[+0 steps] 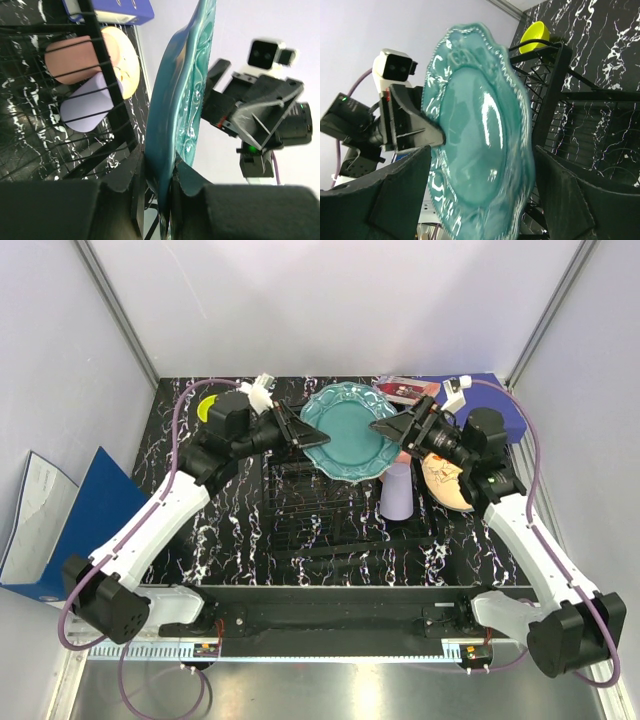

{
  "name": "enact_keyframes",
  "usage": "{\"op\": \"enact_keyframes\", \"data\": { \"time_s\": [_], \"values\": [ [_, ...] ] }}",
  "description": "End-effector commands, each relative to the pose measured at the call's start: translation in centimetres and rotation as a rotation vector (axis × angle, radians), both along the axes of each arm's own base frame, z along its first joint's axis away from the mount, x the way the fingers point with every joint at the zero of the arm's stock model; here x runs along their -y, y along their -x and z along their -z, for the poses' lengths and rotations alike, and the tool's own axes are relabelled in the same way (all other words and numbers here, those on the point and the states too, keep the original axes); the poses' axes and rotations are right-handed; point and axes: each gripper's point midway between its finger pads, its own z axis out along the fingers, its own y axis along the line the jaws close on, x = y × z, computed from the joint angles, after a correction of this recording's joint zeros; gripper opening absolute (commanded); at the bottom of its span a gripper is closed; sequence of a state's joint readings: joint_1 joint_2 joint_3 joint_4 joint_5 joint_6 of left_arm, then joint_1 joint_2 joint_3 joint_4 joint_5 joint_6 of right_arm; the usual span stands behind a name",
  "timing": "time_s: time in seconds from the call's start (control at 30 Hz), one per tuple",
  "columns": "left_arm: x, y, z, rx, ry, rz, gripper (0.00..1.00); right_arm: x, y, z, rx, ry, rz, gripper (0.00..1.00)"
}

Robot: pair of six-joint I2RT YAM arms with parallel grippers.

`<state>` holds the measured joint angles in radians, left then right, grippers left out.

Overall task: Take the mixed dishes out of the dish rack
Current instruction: Place the plate on the plate.

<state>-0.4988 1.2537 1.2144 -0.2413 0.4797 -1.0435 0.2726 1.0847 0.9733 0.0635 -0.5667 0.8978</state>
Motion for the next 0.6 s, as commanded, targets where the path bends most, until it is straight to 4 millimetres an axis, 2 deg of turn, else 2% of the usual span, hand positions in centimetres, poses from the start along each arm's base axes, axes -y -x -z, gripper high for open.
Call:
{"op": "enact_keyframes", "data": {
  "time_s": [0.0, 0.1, 0.13, 0.2, 0.27, 0.37, 0.43, 0.47, 0.5, 0.57],
  "values": [
    [1.4, 1.1, -9.7, 0.277, 0.174, 0.054, 0.00, -1.2, -0.2, -2.1, 0.073, -0.011, -0.044, 0.86],
    [1.9, 1.2, -9.2, 0.270, 0.168, 0.069, 0.00, -1.9, -0.2, -1.9, 0.064, -0.021, -0.078, 0.53],
    [2.0, 1.2, -9.0, 0.267, 0.165, 0.071, 0.00, -2.0, -0.2, -1.7, 0.057, -0.021, -0.080, 0.31],
    [2.1, 1.2, -8.9, 0.266, 0.164, 0.073, 0.00, -2.0, -0.1, -1.9, 0.060, -0.024, -0.075, 0.12],
    [2.0, 1.1, -8.9, 0.274, 0.161, 0.070, 0.00, -1.8, 0.1, -1.7, 0.055, -0.022, -0.066, 0.00],
    [1.9, 0.9, -9.1, 0.294, 0.149, 0.060, 0.00, -1.5, 0.5, -2.0, 0.064, -0.014, -0.051, 0.00],
    [1.7, 0.7, -9.4, 0.329, 0.122, 0.056, 0.23, -1.1, 0.8, -2.6, 0.076, -0.006, -0.032, 0.00],
    [1.5, 0.7, -10.0, 0.345, 0.108, 0.052, 0.41, -0.9, 0.8, -2.8, 0.081, -0.003, -0.019, 0.00],
    [0.8, 0.0, -9.9, 0.365, 0.075, 0.018, 0.69, -0.4, 0.9, -3.6, 0.100, -0.003, 0.010, 0.00],
    [-0.5, -0.2, -10.5, 0.372, 0.039, -0.032, 0.99, 0.1, 1.0, -4.0, 0.107, 0.013, 0.036, 0.00]
  ]
}}
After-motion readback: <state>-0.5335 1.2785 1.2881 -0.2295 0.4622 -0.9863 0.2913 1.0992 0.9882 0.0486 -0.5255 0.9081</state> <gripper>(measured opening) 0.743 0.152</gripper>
